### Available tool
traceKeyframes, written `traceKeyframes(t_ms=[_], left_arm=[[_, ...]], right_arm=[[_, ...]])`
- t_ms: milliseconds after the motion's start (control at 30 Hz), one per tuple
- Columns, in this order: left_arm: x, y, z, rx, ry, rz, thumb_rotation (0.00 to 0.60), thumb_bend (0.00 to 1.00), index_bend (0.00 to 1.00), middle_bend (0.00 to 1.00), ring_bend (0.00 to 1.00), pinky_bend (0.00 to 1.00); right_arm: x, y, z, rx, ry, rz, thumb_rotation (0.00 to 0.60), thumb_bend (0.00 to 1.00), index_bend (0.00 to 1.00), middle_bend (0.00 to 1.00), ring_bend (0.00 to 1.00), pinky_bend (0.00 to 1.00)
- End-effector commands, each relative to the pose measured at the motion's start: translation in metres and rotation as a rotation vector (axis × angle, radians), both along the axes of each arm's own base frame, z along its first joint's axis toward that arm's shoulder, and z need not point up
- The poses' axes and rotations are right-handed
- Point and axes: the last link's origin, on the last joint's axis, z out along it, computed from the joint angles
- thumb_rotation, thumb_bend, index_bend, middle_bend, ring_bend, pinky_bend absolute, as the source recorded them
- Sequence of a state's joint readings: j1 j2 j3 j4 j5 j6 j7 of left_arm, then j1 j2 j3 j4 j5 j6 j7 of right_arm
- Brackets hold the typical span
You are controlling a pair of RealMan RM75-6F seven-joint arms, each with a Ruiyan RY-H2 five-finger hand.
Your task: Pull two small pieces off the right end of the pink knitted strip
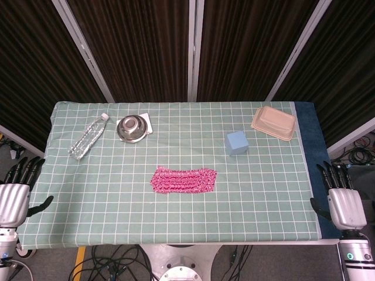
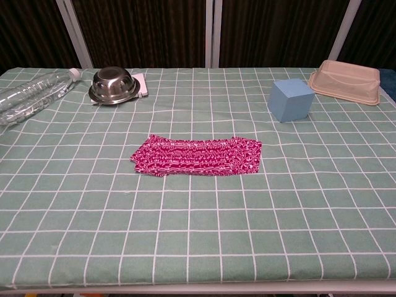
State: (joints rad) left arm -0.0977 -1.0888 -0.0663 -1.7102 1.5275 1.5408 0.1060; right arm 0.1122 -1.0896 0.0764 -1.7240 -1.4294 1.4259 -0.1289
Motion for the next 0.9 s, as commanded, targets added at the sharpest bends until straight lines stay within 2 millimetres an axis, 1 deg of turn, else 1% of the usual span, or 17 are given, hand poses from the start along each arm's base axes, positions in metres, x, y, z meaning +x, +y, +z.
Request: traceKeyframes(t_ms=[33, 133, 233, 267, 333, 367, 400, 433, 467, 500, 533, 600, 633, 667, 700, 767, 900], left_arm=[[0.0, 0.0, 0.0, 0.0, 0.0, 0.0, 0.6, 0.19, 0.09, 0.08, 0.0, 0.14], [0.0, 0.0, 0.0, -0.001, 0.0, 0.001, 0.6, 0.19, 0.09, 0.08, 0.0, 0.14], [-0.001, 0.0, -0.001, -0.003, 0.0, 0.004, 0.6, 0.19, 0.09, 0.08, 0.0, 0.14], [-0.001, 0.0, -0.001, -0.004, -0.001, 0.006, 0.6, 0.19, 0.09, 0.08, 0.0, 0.14], [-0.001, 0.001, 0.0, -0.004, -0.002, 0.004, 0.6, 0.19, 0.09, 0.08, 0.0, 0.14], [0.0, 0.002, 0.0, -0.003, -0.001, 0.002, 0.6, 0.19, 0.09, 0.08, 0.0, 0.14], [0.0, 0.002, 0.001, -0.003, -0.002, 0.001, 0.6, 0.19, 0.09, 0.08, 0.0, 0.14], [-0.001, 0.002, 0.001, -0.003, -0.002, 0.0, 0.6, 0.19, 0.09, 0.08, 0.0, 0.14], [-0.001, 0.001, 0.002, -0.001, -0.002, 0.002, 0.6, 0.19, 0.09, 0.08, 0.0, 0.14], [-0.002, 0.001, 0.002, 0.0, -0.004, 0.004, 0.6, 0.19, 0.09, 0.08, 0.0, 0.14], [-0.002, 0.001, 0.002, 0.0, -0.007, 0.006, 0.6, 0.19, 0.09, 0.08, 0.0, 0.14], [-0.004, -0.001, 0.002, 0.0, -0.012, 0.011, 0.6, 0.19, 0.09, 0.08, 0.0, 0.14], [-0.005, -0.002, 0.001, -0.001, -0.012, 0.013, 0.6, 0.19, 0.09, 0.08, 0.0, 0.14], [-0.006, -0.002, 0.001, -0.002, -0.012, 0.015, 0.6, 0.19, 0.09, 0.08, 0.0, 0.14], [-0.007, -0.002, 0.001, -0.001, -0.013, 0.016, 0.6, 0.19, 0.09, 0.08, 0.0, 0.14], [-0.008, -0.002, 0.0, 0.0, -0.019, 0.017, 0.6, 0.19, 0.09, 0.08, 0.0, 0.14], [-0.01, -0.002, -0.001, -0.005, -0.015, 0.016, 0.6, 0.19, 0.09, 0.08, 0.0, 0.14]], right_arm=[[0.0, 0.0, 0.0, 0.0, 0.0, -0.001, 0.6, 0.25, 0.0, 0.0, 0.0, 0.0], [-0.001, 0.0, 0.0, -0.001, 0.0, -0.002, 0.6, 0.25, 0.0, 0.0, 0.0, 0.0], [-0.001, 0.0, 0.0, 0.001, -0.002, -0.003, 0.6, 0.31, 0.0, 0.0, 0.0, 0.0], [0.0, 0.0, 0.0, 0.001, -0.003, -0.003, 0.6, 0.35, 0.0, 0.0, 0.0, 0.0], [0.001, 0.0, -0.001, 0.002, -0.003, 0.0, 0.6, 0.49, 0.0, 0.0, 0.0, 0.0], [0.002, -0.001, -0.001, 0.003, 0.001, 0.003, 0.6, 0.65, 0.0, 0.0, 0.0, 0.0], [0.003, -0.001, -0.002, 0.003, 0.003, 0.009, 0.6, 0.75, 0.0, 0.0, 0.0, 0.0], [0.004, -0.002, -0.003, 0.003, 0.003, 0.017, 0.6, 0.87, 0.0, 0.0, 0.0, 0.0], [0.006, -0.002, -0.004, 0.003, -0.001, 0.028, 0.6, 0.96, 0.0, 0.0, 0.0, 0.0], [0.007, -0.002, -0.005, 0.004, -0.005, 0.034, 0.6, 0.99, 0.0, 0.01, 0.0, 0.0], [0.007, -0.002, -0.006, 0.007, -0.009, 0.04, 0.6, 1.0, 0.0, 0.03, 0.02, 0.03], [0.009, -0.002, -0.007, 0.008, -0.01, 0.055, 0.6, 1.0, 0.0, 0.16, 0.17, 0.23], [0.011, -0.002, -0.008, 0.017, -0.014, 0.064, 0.6, 1.0, 0.0, 0.29, 0.34, 0.39], [0.012, -0.002, -0.009, 0.029, -0.022, 0.07, 0.6, 1.0, 0.0, 0.48, 0.53, 0.56], [0.012, -0.002, -0.011, 0.042, -0.027, 0.075, 0.6, 1.0, 0.0, 0.62, 0.66, 0.65], [0.012, -0.005, -0.013, 0.053, -0.01, 0.086, 0.6, 1.0, 0.0, 0.75, 0.77, 0.72], [0.012, -0.008, -0.024, 0.084, 0.018, 0.09, 0.6, 1.0, 0.0, 0.84, 0.85, 0.76]])
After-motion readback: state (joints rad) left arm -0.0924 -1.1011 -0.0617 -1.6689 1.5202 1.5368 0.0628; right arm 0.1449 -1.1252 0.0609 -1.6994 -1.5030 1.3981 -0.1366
